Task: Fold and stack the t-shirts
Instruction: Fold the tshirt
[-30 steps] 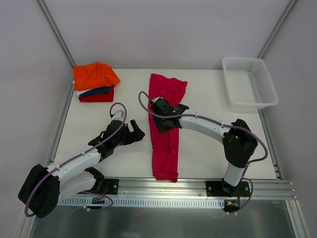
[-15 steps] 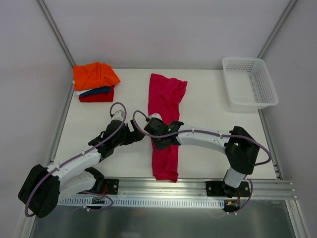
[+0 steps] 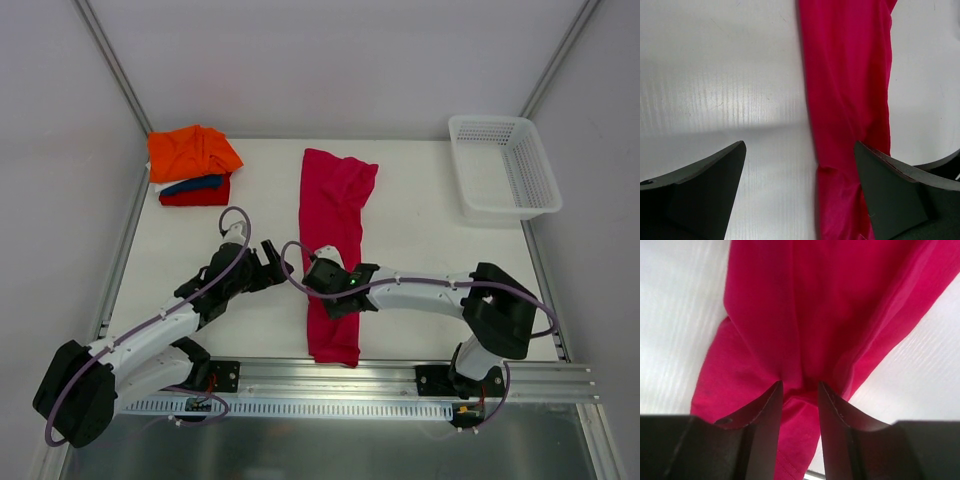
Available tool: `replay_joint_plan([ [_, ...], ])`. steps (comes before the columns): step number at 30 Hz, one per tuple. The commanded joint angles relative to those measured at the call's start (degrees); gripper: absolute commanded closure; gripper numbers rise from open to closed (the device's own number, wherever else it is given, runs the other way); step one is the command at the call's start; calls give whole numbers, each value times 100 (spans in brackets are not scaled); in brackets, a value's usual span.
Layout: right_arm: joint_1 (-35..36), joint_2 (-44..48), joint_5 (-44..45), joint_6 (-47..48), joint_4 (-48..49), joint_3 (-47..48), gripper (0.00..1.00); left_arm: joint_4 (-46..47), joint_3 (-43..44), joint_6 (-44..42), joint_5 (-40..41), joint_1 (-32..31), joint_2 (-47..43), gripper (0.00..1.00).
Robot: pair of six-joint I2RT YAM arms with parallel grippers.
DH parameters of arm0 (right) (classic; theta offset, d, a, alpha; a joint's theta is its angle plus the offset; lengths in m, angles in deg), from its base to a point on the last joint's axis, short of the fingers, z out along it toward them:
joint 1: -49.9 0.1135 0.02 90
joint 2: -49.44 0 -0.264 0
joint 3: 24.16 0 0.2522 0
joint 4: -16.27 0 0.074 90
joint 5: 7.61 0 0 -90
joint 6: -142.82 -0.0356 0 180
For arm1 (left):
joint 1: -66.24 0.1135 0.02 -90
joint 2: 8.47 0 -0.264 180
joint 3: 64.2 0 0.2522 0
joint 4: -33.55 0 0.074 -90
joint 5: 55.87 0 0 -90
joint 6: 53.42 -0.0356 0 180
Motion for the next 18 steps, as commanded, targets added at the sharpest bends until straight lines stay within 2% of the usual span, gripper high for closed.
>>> replay_joint_plan([
  [1,109,163,94,-272,385,-228,63,-32,-108,49,-90,45,-190,9],
  [7,153,-189,67,-325,465,-229,65,-67,-125,57,-107,45,-225,9],
  [10,196,-58,278,-377,246,-194,65,-75,-125,49,-90,45,-225,9],
  [18,240,601,1403,-939,-1020,-167,65,-76,-99,31,-81,54,-119,9],
])
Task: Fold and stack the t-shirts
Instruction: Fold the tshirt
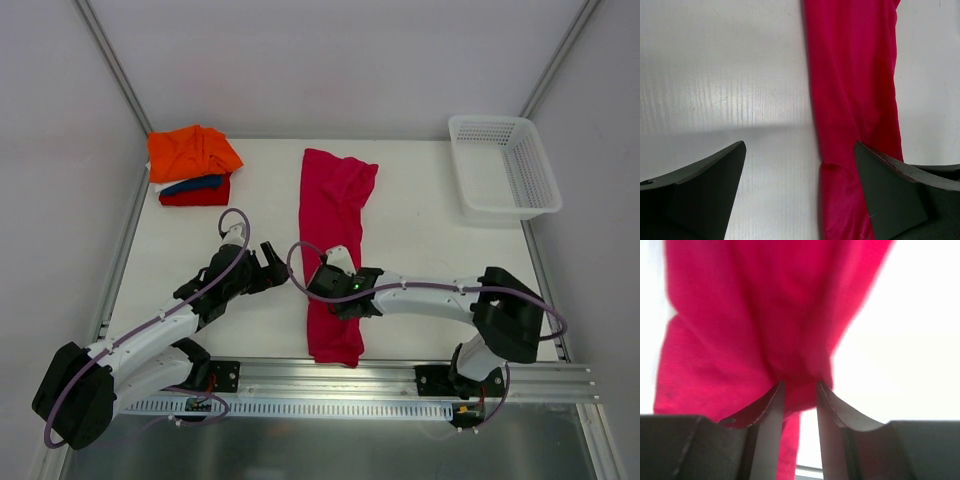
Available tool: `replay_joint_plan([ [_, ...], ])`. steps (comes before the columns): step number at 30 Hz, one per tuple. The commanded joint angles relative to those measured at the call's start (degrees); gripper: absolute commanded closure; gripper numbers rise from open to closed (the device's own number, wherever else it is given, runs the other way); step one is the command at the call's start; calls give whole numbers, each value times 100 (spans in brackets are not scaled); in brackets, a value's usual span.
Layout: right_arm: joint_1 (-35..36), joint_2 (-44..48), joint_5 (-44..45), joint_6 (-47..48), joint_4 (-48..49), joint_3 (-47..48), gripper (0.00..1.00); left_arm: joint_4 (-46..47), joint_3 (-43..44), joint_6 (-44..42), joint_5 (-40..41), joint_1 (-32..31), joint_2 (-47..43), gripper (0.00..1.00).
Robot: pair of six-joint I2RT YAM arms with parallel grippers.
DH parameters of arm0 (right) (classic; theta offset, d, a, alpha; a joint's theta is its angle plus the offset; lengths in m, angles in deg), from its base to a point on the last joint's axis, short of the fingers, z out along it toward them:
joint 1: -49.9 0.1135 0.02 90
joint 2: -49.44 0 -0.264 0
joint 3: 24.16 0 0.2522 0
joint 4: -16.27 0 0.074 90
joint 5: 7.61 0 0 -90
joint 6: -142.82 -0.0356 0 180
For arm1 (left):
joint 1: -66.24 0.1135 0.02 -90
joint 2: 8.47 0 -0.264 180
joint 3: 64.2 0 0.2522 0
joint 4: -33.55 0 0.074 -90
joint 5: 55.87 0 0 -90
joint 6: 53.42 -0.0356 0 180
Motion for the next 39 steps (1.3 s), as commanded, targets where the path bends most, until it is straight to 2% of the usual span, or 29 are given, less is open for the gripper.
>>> replay_joint_plan([
  [1,44,636,828,-505,-893,63,65,23,-14,14,-81,45,10,9],
  [7,114,1146,1478,-1181,-1666,-149,65,32,12,-22,-81,54,71,9],
  [12,123,1191,1849,-1507,-2187,-166,65,40,39,-48,-90,45,97,9],
  [17,272,1095,1577,-963,-1590,26,65,84,30,-22,-107,54,150,9],
  [24,658,-108,1279,-357,-1247,958,71,128,21,-13,-125,45,168,9],
  [29,729,-215,926,-268,-755,976,71,111,-40,-13,-98,54,115,9],
  [39,852,-162,882,-479,-684,800,71,120,-14,-39,-98,54,168,9],
])
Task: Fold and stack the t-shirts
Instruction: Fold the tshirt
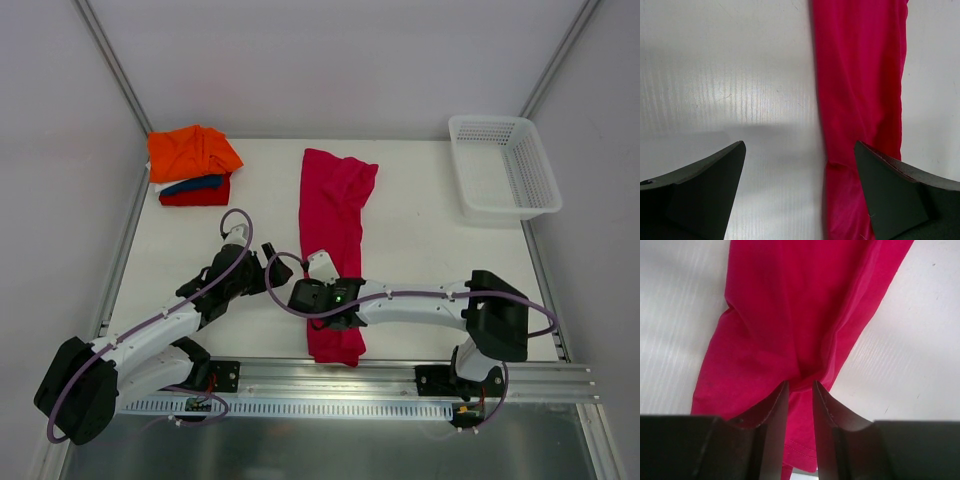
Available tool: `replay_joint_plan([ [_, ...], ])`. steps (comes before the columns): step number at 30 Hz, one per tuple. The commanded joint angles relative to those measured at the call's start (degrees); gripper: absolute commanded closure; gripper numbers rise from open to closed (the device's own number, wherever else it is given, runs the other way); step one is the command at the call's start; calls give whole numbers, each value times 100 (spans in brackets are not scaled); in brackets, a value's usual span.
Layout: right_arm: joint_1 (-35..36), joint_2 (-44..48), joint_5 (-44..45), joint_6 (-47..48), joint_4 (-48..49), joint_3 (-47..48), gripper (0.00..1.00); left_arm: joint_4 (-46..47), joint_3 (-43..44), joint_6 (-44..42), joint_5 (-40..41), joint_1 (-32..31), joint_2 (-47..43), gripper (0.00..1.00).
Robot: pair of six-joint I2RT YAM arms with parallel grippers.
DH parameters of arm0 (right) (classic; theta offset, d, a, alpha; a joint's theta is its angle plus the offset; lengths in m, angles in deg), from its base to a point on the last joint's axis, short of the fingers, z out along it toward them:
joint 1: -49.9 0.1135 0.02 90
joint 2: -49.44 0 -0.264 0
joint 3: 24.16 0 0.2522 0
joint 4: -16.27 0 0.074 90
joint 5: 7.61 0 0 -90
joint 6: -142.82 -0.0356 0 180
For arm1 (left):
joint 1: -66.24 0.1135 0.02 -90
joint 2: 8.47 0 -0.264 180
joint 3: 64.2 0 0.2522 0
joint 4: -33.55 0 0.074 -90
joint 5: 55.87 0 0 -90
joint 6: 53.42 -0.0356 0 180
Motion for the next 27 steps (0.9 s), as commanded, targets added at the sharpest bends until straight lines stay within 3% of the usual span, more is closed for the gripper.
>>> replay_joint_plan([
  [1,120,65,-38,-168,29,27,71,98,-5,-37,-105,54,-3,9],
  [13,612,-647,-214,-424,371,221,71,36,21,-46,-87,54,-90,9],
  [27,648,-181,85,-960,-138,-324,71,19,-14,7,-131,54,-178,9],
])
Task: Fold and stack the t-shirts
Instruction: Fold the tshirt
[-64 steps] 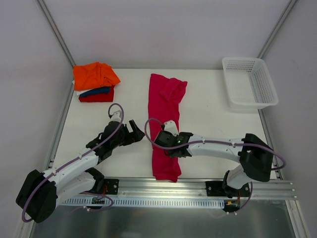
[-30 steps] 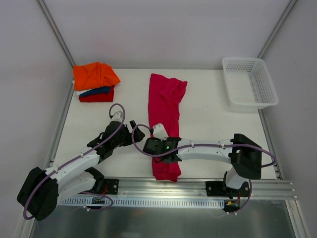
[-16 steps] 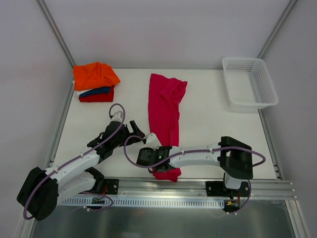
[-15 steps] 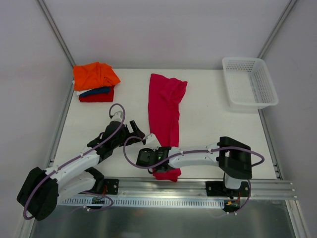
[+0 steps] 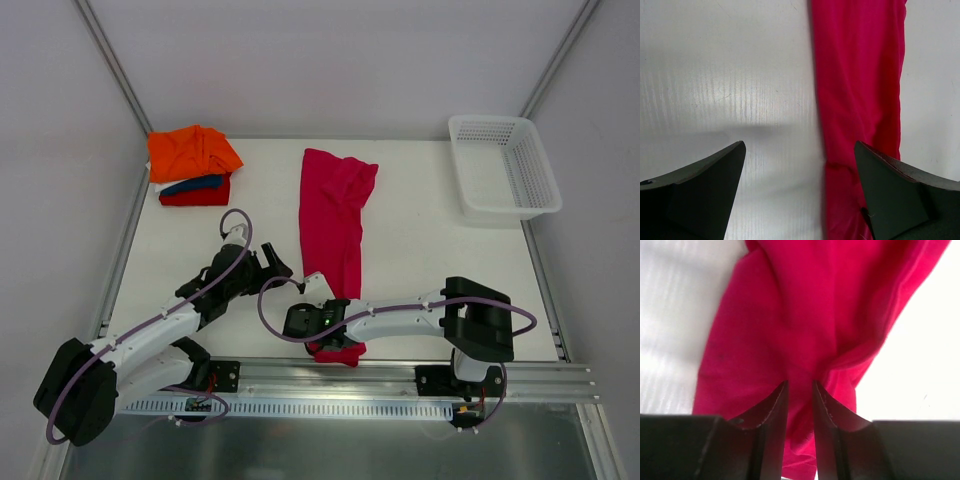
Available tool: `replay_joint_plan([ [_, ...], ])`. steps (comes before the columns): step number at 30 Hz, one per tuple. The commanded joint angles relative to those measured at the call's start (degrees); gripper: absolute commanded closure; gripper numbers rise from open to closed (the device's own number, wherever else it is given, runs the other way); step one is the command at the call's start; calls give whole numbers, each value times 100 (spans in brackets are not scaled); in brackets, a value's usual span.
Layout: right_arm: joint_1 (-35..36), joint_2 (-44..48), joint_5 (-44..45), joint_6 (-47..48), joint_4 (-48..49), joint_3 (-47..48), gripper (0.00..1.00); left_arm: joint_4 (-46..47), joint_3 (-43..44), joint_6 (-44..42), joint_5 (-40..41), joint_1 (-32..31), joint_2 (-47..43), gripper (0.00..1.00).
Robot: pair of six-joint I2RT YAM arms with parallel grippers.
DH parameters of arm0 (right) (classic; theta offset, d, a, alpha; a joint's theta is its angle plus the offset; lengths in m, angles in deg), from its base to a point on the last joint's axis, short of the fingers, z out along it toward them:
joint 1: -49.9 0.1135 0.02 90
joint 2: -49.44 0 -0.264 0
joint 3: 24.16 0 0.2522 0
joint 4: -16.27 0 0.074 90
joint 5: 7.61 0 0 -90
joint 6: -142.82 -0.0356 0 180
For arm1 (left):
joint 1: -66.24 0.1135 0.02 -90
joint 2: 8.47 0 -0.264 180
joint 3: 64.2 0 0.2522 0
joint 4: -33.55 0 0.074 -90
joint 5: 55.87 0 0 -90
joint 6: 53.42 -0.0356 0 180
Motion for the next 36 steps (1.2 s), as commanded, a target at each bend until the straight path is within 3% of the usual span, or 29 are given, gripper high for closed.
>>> replay_joint_plan([
  [1,33,354,236,-320,-326,-106,71,38,-23,24,-166,45,-167,9],
  [9,34,416,280,-338,-397,-45,71,889,-426,542,-808,-113,8,10],
  [14,34,442,289,-329,-440,-27,71,1146,-103,552,-739,-490,947,10],
  [19,33,512,332,-338,-467,-27,71,610,881,341,-369,-1079,2053,10],
  [25,34,662,376,-408,-484,-133,72,-73,1699,165,97,-1501,2740,9],
  [36,25,776,482,-496,-669,-264,71,-480,1850,51,396,-1590,2628,9],
])
